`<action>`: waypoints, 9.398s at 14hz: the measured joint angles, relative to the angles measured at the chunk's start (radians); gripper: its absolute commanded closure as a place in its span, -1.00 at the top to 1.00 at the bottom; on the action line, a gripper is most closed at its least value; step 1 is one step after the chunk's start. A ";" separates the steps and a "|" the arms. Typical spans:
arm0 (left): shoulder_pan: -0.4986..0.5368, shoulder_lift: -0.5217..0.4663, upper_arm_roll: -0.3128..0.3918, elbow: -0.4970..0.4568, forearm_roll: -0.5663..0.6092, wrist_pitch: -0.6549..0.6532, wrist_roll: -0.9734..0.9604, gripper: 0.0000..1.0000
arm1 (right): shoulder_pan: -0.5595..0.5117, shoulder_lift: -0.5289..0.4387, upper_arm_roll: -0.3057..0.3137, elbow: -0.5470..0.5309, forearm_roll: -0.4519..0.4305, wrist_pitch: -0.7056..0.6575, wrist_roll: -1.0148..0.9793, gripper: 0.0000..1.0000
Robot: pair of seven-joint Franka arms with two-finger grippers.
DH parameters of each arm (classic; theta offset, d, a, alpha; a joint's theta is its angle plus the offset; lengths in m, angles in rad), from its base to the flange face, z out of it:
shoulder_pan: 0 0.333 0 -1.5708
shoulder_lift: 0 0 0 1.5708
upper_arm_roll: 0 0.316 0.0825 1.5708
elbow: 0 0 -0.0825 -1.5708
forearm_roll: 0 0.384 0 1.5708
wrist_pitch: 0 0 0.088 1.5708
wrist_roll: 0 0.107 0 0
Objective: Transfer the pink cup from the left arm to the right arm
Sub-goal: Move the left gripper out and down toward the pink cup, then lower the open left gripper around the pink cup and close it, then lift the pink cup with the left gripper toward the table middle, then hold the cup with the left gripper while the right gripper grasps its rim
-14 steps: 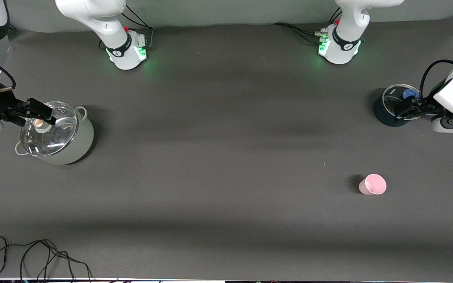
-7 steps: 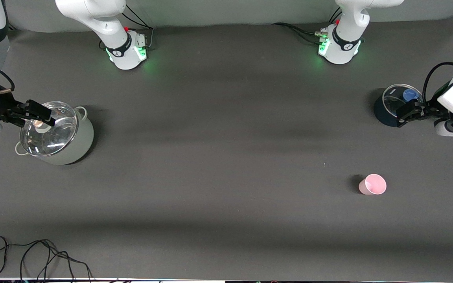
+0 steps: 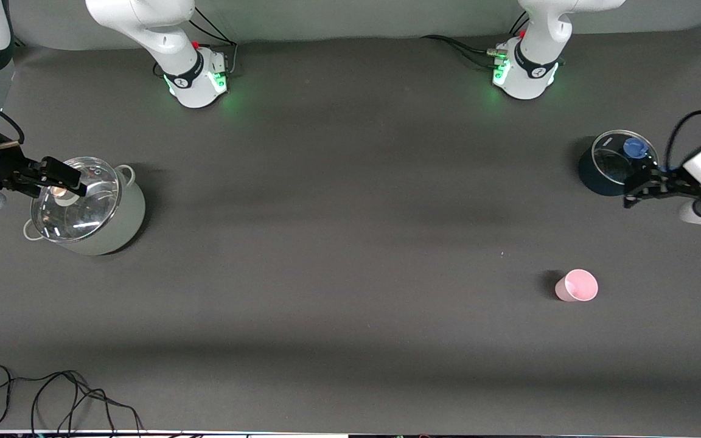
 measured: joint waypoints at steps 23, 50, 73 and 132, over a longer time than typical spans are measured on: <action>0.456 0.650 0.007 -0.025 -0.968 0.145 1.819 1.00 | -0.001 0.002 -0.003 0.013 0.014 -0.005 0.000 1.00; 0.516 0.846 -0.033 -0.109 -1.390 0.076 2.308 1.00 | 0.003 0.032 0.002 0.052 0.014 -0.005 0.000 1.00; 0.486 0.858 -0.114 -0.092 -1.444 0.170 2.308 -0.20 | 0.002 0.033 0.004 0.057 0.016 -0.023 0.000 1.00; 0.132 0.458 -1.273 -0.131 -1.803 1.639 1.915 -0.21 | 0.583 0.343 0.057 0.496 0.158 -0.080 1.631 0.69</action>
